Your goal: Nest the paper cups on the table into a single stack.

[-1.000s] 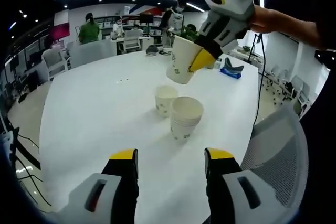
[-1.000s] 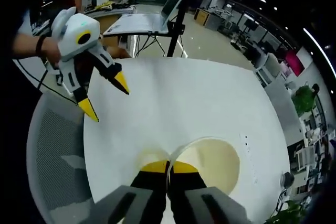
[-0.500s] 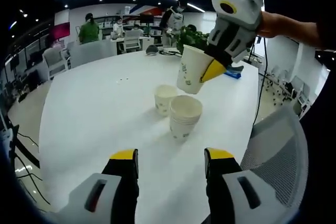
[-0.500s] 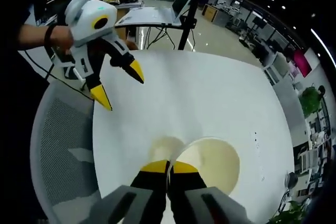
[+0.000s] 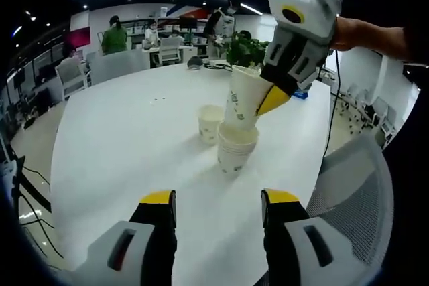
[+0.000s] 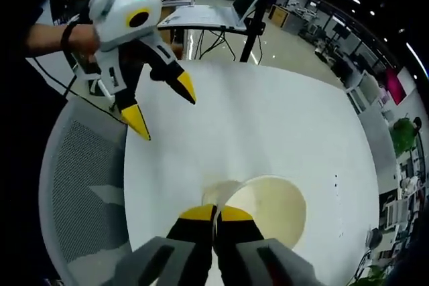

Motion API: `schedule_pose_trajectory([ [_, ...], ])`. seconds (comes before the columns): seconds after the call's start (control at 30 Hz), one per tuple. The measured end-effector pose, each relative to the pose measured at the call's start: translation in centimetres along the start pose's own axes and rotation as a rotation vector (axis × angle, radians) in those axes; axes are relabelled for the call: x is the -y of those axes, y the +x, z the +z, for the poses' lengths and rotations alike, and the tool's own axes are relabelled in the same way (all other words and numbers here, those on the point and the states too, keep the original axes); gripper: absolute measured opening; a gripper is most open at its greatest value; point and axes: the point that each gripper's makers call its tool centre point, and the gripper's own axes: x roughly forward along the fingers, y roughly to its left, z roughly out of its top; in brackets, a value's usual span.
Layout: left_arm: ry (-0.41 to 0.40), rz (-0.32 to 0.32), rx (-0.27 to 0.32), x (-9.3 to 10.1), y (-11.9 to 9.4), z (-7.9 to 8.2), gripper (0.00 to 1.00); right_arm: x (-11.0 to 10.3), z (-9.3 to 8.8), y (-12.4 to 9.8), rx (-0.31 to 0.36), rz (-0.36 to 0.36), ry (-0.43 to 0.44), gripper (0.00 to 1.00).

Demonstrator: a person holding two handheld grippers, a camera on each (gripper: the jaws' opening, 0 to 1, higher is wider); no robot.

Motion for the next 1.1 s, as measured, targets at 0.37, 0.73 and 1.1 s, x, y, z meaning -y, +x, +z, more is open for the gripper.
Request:
schedule_pose_trajectory([
  [0.37,0.013,-0.005,-0.001,0.4,0.0,0.0,0.54,-0.7,-0.7,1.8,-0.043,0.038,-0.008,0.00],
  [0.73,-0.007,-0.007,0.010,0.6,0.1,0.2,0.54,-1.1,-1.7,4.4,-0.083,0.066,-0.004,0.00],
  [1.1,-0.007,0.011,0.017,-0.1,0.1,0.6,0.53,-0.8,-1.6,4.9,-0.078,0.073,0.015,0.00],
])
